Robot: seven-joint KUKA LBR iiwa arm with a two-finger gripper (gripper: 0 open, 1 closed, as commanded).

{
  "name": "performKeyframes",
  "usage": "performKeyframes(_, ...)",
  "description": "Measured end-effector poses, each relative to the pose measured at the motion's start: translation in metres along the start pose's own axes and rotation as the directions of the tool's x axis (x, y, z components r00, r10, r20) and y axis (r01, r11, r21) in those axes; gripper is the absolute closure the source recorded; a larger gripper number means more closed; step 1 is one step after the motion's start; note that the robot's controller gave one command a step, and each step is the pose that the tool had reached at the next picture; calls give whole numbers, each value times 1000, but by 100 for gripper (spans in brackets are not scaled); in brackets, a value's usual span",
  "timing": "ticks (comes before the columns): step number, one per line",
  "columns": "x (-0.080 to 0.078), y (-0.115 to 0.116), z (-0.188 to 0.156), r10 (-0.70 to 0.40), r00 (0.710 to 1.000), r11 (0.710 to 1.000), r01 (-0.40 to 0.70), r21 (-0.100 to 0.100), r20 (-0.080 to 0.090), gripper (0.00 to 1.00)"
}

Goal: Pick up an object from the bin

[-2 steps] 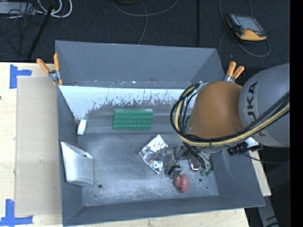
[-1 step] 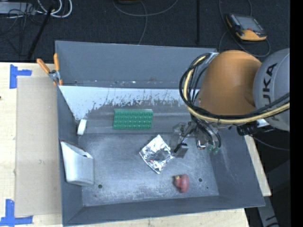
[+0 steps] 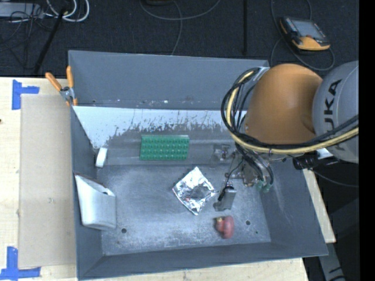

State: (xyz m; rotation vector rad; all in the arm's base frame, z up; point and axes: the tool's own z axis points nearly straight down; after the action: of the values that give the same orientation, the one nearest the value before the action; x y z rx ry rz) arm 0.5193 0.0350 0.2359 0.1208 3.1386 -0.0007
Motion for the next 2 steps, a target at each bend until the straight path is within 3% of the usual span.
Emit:
performKeyframes(1,-22,-51,169,-144,990,990,144,-2,-9,0)
performKeyframes(2,-24,-50,166,-147,989,989,147,-1,-1,100)
